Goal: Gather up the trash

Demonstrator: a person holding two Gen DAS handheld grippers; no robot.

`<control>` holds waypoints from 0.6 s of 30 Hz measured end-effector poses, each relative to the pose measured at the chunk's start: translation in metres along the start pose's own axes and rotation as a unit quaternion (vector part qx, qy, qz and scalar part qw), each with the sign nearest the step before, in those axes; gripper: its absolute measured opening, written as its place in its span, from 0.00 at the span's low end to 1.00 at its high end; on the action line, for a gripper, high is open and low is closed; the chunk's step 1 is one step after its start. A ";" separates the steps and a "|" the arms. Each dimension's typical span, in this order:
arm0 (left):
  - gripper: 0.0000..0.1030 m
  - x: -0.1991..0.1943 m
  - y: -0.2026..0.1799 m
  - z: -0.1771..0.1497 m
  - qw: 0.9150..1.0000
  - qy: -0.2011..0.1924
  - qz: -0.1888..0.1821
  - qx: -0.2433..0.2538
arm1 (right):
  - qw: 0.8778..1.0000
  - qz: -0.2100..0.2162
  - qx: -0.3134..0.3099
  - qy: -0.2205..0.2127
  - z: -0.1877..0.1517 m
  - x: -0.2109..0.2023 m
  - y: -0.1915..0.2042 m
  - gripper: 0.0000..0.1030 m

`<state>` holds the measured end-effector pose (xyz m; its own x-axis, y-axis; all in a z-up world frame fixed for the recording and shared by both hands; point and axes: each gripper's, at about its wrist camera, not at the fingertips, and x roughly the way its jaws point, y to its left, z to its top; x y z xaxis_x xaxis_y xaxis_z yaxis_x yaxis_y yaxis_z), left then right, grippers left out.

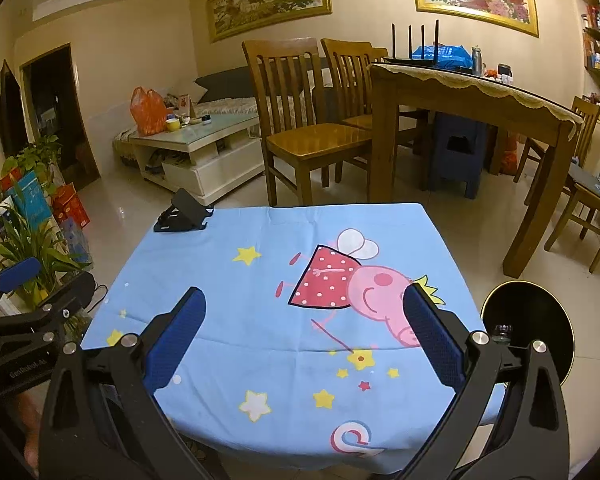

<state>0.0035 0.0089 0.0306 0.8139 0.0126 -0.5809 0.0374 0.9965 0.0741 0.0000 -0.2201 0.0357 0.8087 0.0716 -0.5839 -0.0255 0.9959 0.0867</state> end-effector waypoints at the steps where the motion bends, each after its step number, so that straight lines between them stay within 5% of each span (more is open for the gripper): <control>1: 0.93 0.000 0.001 0.000 1.000 0.000 -0.001 -0.001 | 1.000 -0.002 -0.001 -0.001 0.000 -0.001 0.000 0.95; 18: 0.94 -0.002 0.001 0.001 1.000 -0.002 0.000 0.000 | 1.000 0.001 -0.001 0.005 -0.008 0.004 -0.005 0.95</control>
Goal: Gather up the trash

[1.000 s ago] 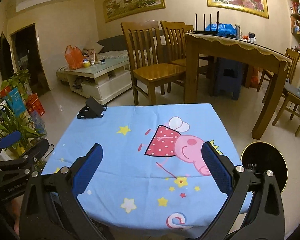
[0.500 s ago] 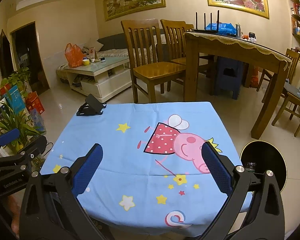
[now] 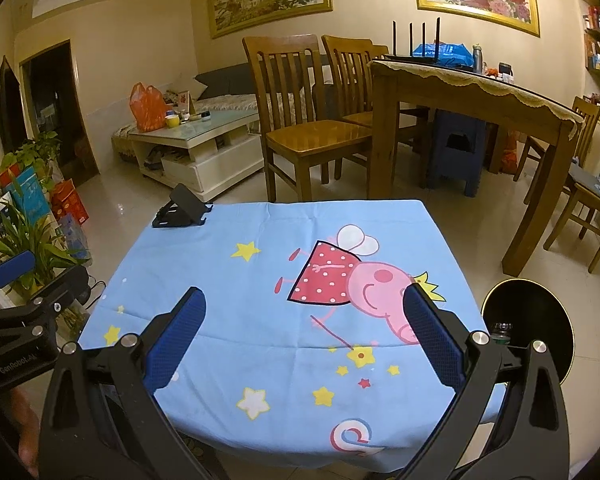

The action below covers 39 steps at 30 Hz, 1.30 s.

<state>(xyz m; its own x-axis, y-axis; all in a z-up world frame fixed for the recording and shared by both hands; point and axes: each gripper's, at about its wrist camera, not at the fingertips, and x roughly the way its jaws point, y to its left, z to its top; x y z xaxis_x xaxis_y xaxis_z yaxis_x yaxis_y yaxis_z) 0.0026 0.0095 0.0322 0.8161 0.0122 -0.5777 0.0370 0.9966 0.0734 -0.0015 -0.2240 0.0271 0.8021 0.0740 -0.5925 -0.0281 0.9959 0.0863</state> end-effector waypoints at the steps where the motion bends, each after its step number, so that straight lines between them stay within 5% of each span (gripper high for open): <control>1: 0.94 0.000 0.000 0.000 1.000 0.000 0.000 0.000 | 1.000 0.001 -0.001 0.000 0.001 0.000 0.000 0.95; 39: 0.94 -0.001 0.005 0.001 1.000 -0.006 -0.012 0.001 | 1.000 0.008 -0.007 0.004 0.002 -0.003 0.003 0.95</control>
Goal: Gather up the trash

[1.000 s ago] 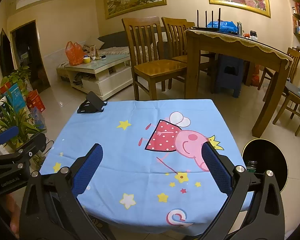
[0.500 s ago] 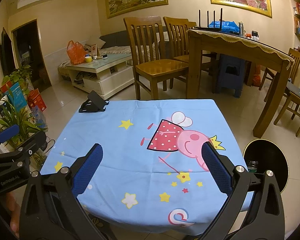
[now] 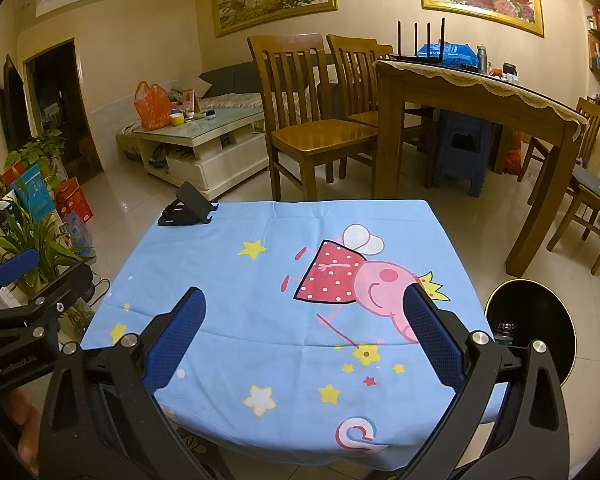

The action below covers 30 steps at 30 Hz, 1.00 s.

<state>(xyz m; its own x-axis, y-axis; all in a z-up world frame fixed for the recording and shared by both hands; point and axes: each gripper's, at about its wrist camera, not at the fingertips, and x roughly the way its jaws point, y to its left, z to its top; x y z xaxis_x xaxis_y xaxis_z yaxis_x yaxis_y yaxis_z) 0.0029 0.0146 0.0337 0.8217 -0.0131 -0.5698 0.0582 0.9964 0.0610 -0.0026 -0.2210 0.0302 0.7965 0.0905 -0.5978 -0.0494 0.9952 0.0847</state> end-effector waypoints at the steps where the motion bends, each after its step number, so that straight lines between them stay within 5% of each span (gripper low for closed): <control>1: 0.94 0.000 0.000 0.000 1.000 0.001 -0.001 0.000 | 1.000 0.000 0.000 0.000 0.000 0.000 0.000 0.95; 30: 0.94 0.003 0.007 -0.003 1.000 0.008 -0.006 -0.005 | 1.000 0.001 -0.002 0.004 -0.002 0.001 0.001 0.95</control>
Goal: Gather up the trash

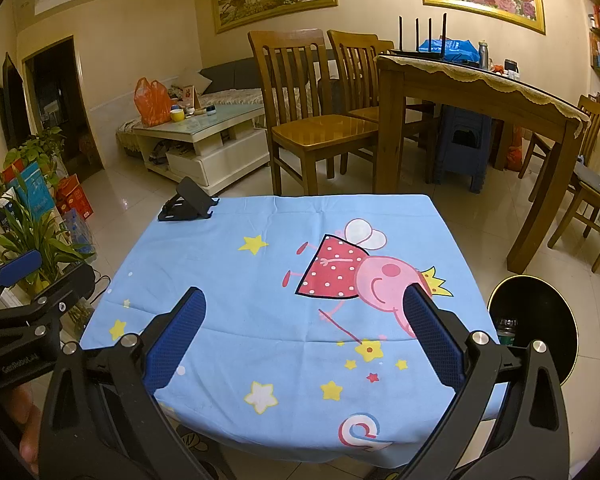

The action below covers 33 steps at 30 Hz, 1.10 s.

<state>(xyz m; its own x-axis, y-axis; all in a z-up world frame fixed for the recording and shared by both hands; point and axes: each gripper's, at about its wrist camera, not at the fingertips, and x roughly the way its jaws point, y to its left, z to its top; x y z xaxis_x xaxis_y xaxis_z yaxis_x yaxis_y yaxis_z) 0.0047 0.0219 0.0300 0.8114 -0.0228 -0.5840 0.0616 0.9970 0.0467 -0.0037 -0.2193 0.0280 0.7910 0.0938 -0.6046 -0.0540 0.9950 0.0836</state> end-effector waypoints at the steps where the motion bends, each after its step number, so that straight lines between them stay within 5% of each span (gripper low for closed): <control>1: 0.94 0.000 0.000 0.000 1.000 0.000 0.000 0.000 | 1.000 0.000 0.000 0.000 0.000 0.000 0.000 0.95; 23: 0.94 0.001 0.004 -0.005 1.000 -0.004 -0.009 -0.015 | 1.000 0.000 -0.001 0.002 -0.001 0.001 -0.002 0.95; 28: 0.94 -0.015 -0.007 -0.012 0.998 -0.051 0.047 0.002 | 1.000 -0.002 0.002 0.007 -0.006 0.004 -0.004 0.95; 33: 0.94 -0.001 -0.003 -0.006 0.998 -0.028 0.046 0.014 | 1.000 -0.003 0.007 0.012 -0.007 0.005 -0.010 0.95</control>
<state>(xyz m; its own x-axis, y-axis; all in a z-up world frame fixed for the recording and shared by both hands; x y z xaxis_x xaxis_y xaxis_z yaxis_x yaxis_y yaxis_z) 0.0000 0.0197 0.0259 0.8458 0.0643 -0.5296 0.0009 0.9925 0.1219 -0.0032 -0.2284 0.0182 0.7765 0.0881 -0.6239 -0.0398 0.9951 0.0909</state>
